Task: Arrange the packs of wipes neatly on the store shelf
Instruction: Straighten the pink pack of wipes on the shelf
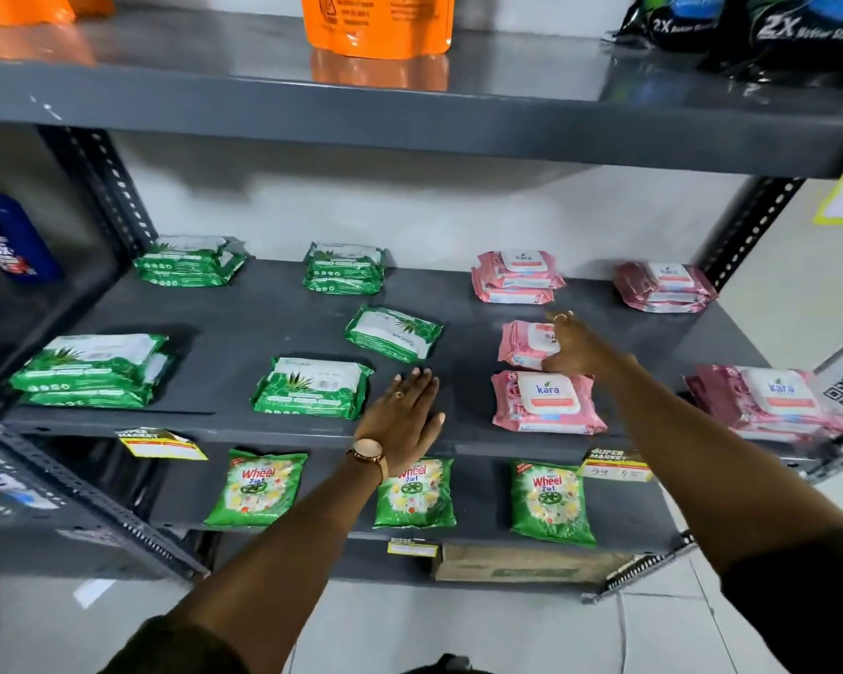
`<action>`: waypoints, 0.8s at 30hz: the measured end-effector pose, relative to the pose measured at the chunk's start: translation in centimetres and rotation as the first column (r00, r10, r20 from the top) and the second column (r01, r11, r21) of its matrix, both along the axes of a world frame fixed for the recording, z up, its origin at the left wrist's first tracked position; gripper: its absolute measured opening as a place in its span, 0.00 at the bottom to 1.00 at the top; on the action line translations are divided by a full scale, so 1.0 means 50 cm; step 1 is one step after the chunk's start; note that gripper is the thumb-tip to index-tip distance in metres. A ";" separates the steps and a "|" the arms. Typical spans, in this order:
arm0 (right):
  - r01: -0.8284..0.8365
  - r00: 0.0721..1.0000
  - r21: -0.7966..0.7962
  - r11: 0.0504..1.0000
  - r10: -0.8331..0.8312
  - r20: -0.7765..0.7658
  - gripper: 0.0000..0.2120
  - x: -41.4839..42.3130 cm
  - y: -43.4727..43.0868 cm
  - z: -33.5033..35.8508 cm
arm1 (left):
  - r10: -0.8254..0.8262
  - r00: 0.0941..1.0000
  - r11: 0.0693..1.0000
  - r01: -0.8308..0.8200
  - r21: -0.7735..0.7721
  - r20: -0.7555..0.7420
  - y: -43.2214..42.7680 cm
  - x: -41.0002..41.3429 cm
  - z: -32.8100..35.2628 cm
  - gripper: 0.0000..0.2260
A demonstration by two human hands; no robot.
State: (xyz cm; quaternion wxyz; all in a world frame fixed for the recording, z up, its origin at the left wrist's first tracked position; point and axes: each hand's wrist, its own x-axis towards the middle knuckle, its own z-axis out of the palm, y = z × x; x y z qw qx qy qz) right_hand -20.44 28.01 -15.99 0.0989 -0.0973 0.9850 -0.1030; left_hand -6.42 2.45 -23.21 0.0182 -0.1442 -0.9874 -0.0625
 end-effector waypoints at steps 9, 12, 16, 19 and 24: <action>0.020 0.992 -0.099 0.995 -0.007 0.129 0.36 -0.024 0.010 0.028 | -0.005 1.000 1.000 0.005 0.002 -0.021 -0.003 -0.008 -0.011 0.32; 0.025 0.990 -0.160 0.987 -0.002 0.142 0.38 -0.025 0.020 0.051 | -0.007 1.000 1.000 0.007 0.001 -0.022 -0.003 -0.010 -0.015 0.33; -0.014 0.993 -0.228 0.974 0.040 0.113 0.37 0.007 0.017 0.104 | 0.002 0.999 0.998 0.000 0.058 -0.035 -0.002 -0.006 -0.012 0.32; -0.025 0.995 -0.274 0.961 0.051 0.086 0.35 0.065 0.007 0.138 | -0.007 0.998 0.999 0.010 0.048 -0.055 -0.004 -0.004 -0.013 0.32; -0.009 0.984 -0.300 0.954 0.062 0.168 0.32 0.150 -0.008 0.120 | -0.009 0.998 0.999 0.012 0.047 -0.063 -0.005 -0.007 -0.019 0.32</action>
